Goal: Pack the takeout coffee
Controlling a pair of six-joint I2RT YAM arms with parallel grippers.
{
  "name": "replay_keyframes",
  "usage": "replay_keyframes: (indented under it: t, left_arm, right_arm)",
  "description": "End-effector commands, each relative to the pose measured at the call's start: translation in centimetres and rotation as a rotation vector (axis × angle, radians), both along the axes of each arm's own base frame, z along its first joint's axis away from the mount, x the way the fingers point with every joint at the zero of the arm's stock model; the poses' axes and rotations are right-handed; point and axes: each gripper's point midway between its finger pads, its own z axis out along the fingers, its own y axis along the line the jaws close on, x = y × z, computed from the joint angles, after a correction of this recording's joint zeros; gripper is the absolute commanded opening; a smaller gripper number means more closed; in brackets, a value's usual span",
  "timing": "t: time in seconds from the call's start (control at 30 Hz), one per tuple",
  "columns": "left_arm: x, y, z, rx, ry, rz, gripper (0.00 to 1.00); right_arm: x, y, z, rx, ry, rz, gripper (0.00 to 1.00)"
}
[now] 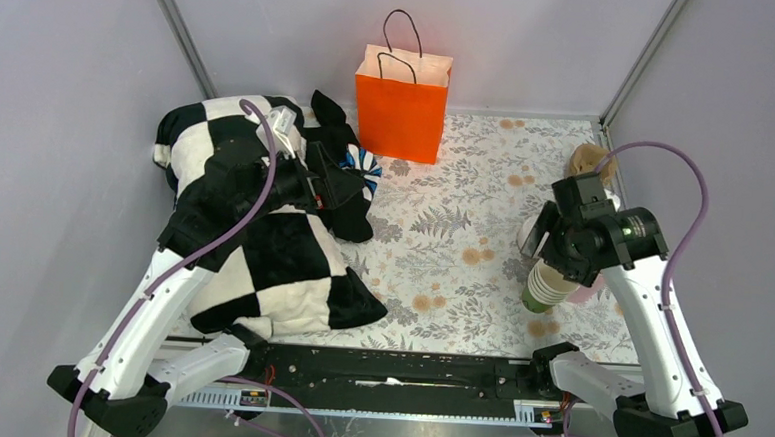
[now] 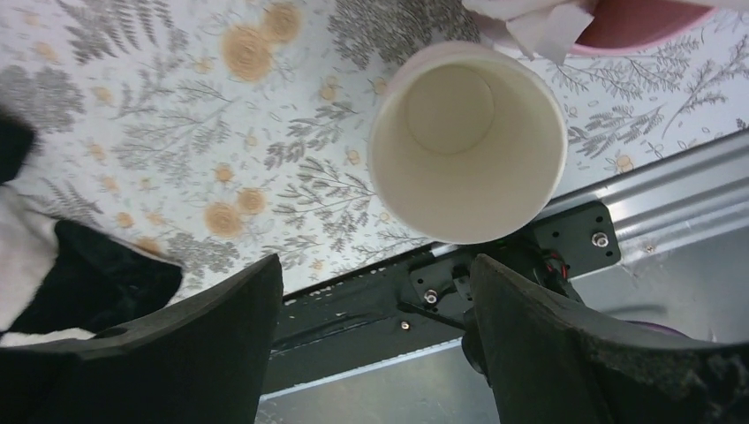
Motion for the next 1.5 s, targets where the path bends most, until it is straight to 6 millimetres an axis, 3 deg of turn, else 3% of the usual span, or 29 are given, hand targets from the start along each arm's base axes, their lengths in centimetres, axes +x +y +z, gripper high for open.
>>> replay_keyframes:
  t: [0.0, 0.13, 0.37, 0.77, 1.07, 1.23, 1.47]
  left_arm:
    - [0.1, -0.9, 1.2, -0.038, -0.036, -0.029, 0.99]
    - [0.4, -1.2, 1.2, -0.031, -0.038, -0.032, 0.99]
    - [0.7, -1.5, 0.8, -0.018, -0.029, -0.031, 0.99]
    - [0.9, -2.1, 0.7, -0.005, -0.029, -0.050, 0.99]
    - [0.7, -2.2, 0.4, 0.001, -0.028, -0.063, 0.99]
    - [0.7, -2.2, 0.4, 0.002, -0.031, -0.063, 0.99]
    - [0.6, -2.3, 0.2, 0.003, -0.027, -0.065, 0.99]
  right_arm:
    - [0.8, -0.7, -2.2, -0.046, 0.016, -0.039, 0.81]
    - [1.9, -1.0, -4.3, -0.090, 0.035, -0.038, 0.73]
    - [3.1, -1.3, -6.1, -0.130, 0.035, -0.034, 0.54]
    - [3.4, -1.4, -7.1, -0.148, 0.049, -0.029, 0.27]
    - [3.0, -1.7, -6.0, -0.160, 0.053, -0.038, 0.08]
    - [2.8, -1.9, -5.6, -0.166, 0.053, -0.033, 0.08]
    - [2.8, -1.3, -6.3, -0.146, 0.072, -0.006, 0.21]
